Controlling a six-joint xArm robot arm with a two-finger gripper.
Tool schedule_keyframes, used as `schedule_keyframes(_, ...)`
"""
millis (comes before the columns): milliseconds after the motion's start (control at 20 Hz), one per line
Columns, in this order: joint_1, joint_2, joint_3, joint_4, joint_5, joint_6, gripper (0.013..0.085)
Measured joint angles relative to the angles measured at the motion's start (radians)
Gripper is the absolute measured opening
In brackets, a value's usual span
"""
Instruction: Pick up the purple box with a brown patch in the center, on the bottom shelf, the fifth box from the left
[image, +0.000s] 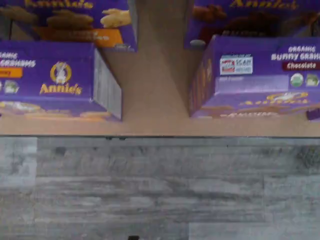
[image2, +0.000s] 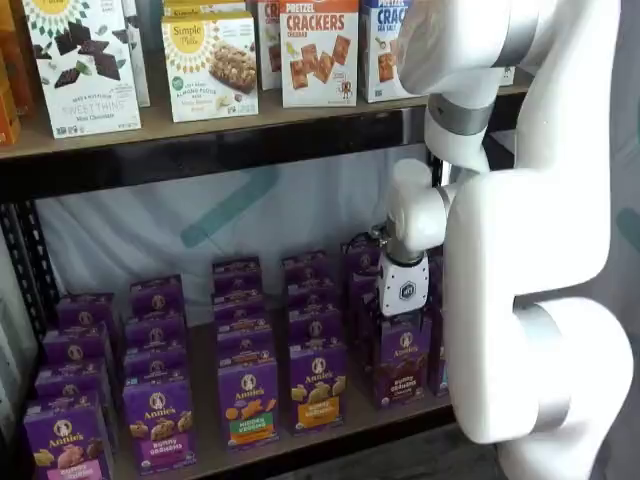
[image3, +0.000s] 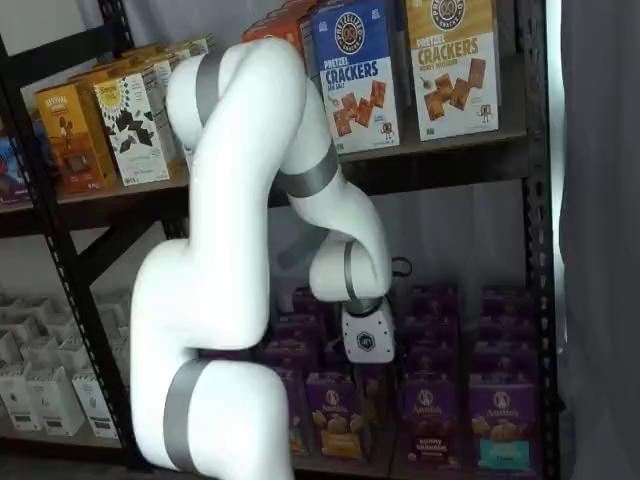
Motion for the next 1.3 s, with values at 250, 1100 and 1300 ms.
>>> schedule_keyframes(250, -0.017, 0.063, -0.067, 0.005, -0.008, -0.022, 0.0850)
schedule_keyframes(1100, -0.065, 0.257, -0.306, 0.036, 0.068, -0.101, 0.0850)
schedule_keyframes(1300, -0.079, 0.288, -0.354, 0.046, 0.080, -0.124, 0.0850)
